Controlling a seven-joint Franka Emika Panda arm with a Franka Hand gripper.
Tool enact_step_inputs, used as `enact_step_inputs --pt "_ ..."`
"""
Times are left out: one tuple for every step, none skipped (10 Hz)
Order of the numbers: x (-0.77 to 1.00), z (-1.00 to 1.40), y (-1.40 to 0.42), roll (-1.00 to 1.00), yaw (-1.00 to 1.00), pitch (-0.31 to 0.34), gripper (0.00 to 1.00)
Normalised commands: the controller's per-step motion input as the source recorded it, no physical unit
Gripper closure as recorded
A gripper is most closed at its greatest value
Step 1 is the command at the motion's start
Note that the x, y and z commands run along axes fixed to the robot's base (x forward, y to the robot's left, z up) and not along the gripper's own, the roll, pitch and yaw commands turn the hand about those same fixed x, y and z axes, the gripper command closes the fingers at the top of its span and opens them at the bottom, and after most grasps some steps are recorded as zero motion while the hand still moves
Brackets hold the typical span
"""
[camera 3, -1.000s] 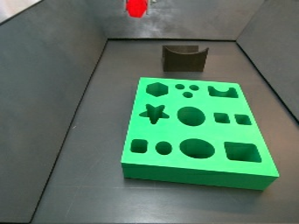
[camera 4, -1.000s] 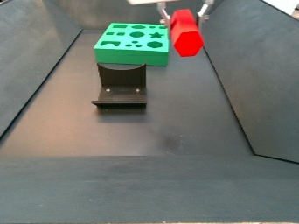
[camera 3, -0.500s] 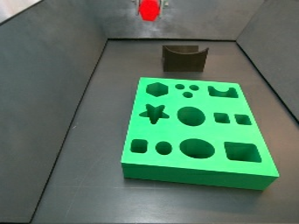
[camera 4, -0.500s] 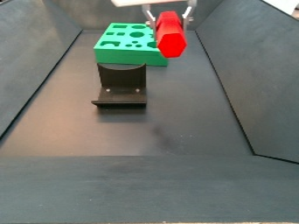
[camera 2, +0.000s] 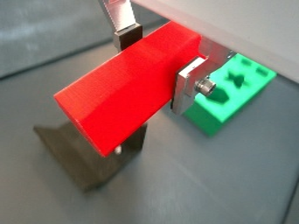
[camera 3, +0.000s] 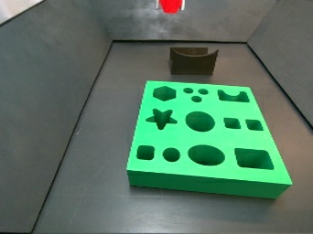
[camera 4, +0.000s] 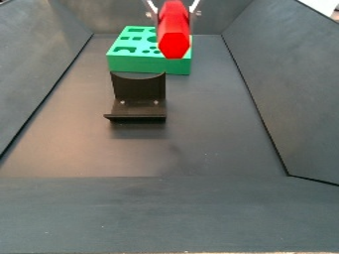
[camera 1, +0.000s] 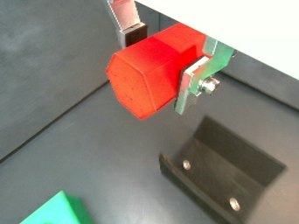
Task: Pick up the hexagon object. Move up. Place the hexagon object on the fixture. Regrasp the hexagon object. Move to above the board. Insert the hexagon object.
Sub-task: Place the hexagon object on the fixture.
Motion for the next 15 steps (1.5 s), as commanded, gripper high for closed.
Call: enact_step_inputs --pt "1.0 0.09 0.05 -1.0 0.0 -0.118 1.0" --pt "1.0 0.05 0.05 -1.0 0.01 -0.086 1.0" --pt "0.97 0.03 0.05 -1.0 0.01 -0.066 1.0" --pt "0.86 0.01 0.05 -1.0 0.01 -0.015 1.0" --pt "0.79 -0.01 0.05 -1.0 0.0 0.013 1.0" --pt "0.72 -0.01 0.05 -0.98 -0.01 0.042 1.0" --pt "0.68 -0.01 0.05 -0.87 -0.02 0.056 1.0" --pt "0.55 -0.02 0.05 -0.6 -0.04 0.078 1.0" --pt "0.51 -0.02 0.05 -0.49 -0.05 0.084 1.0" --pt "0.41 -0.02 0.04 -0.28 -0.06 0.089 1.0" --pt "0.32 -0.01 0.03 -0.19 -0.07 0.084 1.0" --pt "0.21 -0.01 0.03 -0.16 -0.06 0.072 1.0" --pt "0.16 -1.0 0.13 -1.0 -0.07 0.191 1.0" --pt "0.14 -1.0 0.14 -1.0 -0.08 0.184 1.0" --pt "0.15 -1.0 0.14 -0.97 -0.13 0.195 1.0"
